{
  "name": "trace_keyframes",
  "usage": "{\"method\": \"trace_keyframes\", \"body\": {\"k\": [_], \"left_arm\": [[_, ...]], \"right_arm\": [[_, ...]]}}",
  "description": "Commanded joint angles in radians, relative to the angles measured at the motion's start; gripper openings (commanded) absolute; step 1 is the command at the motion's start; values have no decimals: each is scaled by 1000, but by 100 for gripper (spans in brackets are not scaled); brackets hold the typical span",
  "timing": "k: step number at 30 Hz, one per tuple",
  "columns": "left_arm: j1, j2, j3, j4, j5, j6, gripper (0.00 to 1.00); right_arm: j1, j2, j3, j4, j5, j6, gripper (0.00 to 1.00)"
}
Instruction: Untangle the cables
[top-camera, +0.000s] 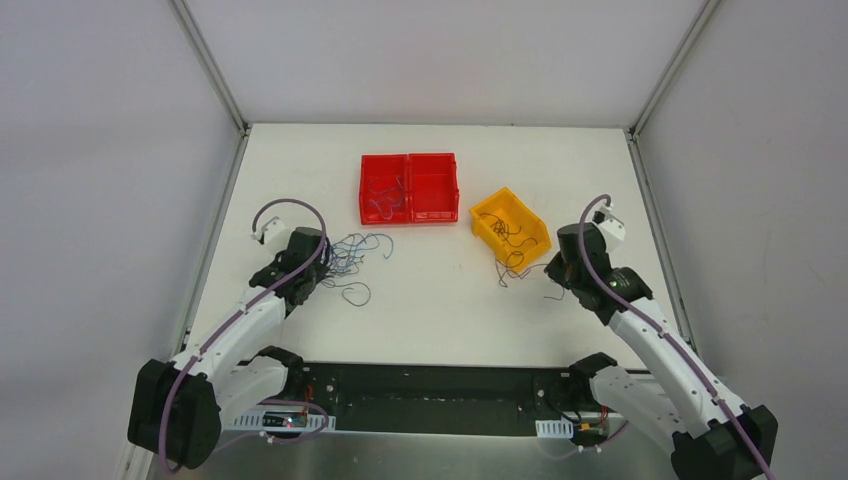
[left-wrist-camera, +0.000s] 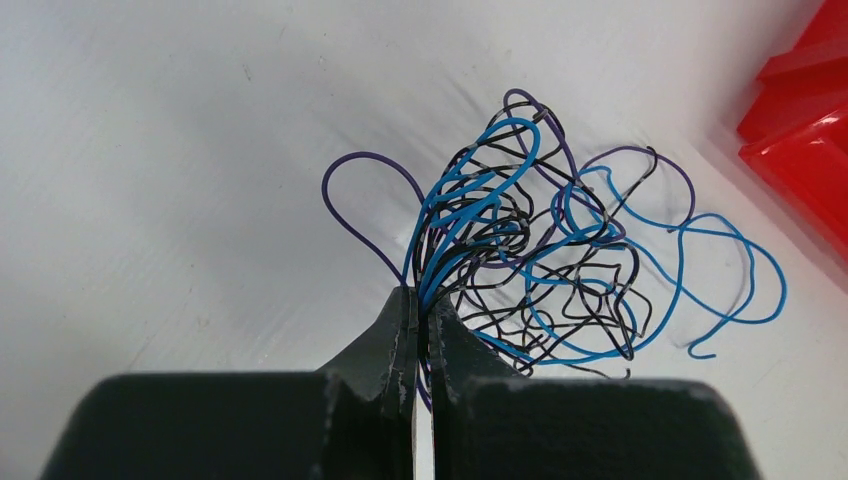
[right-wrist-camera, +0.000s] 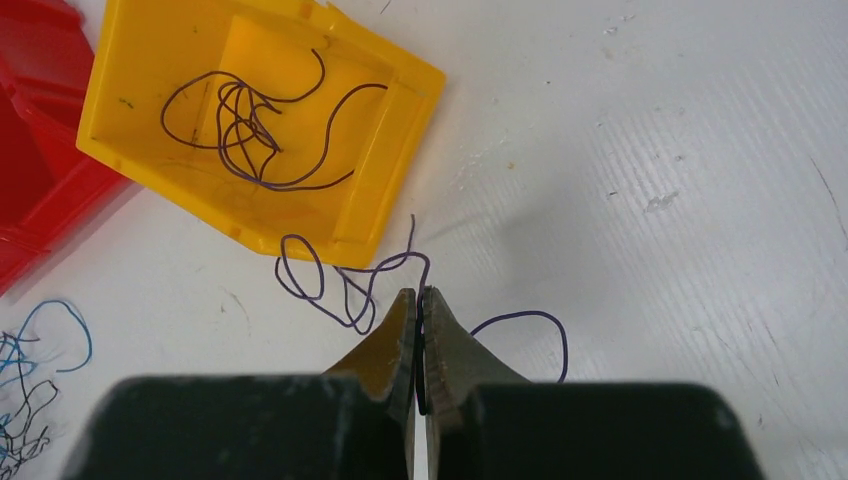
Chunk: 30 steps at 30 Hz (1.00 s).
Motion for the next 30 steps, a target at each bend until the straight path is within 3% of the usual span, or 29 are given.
{"method": "trace_keyframes", "body": {"k": [1,6,10,13,15,17,20,23,30], "left_arm": [[4,-10,-1,6,-21,-46,0],[2,34,6,122,134,115,0],[1,39,-7,169,186,215,0],[1,15,-35,208,177,240,0],[1,-4,-57,240,167,238,0],[1,-12,-74,275,175,237,0],[1,-12,-73,283,189,249,0],[1,-20,-77,284,193,249,0],[1,-36,-83,284,199,248,0]], "right_arm": [[-3,-18,-17,41,-125,-73,0],[12,41,-15,126,-511,-169,0],[110,122,33,102,-501,-197,0],[191,209,77,70,-448,-205,7],[218,254,101,58,-429,-199,18],[228,282,116,63,-398,-193,36],[244,308,136,76,-362,-186,73],[257,345,162,79,-310,-176,97],[281,486,208,62,-166,-110,99]]}}
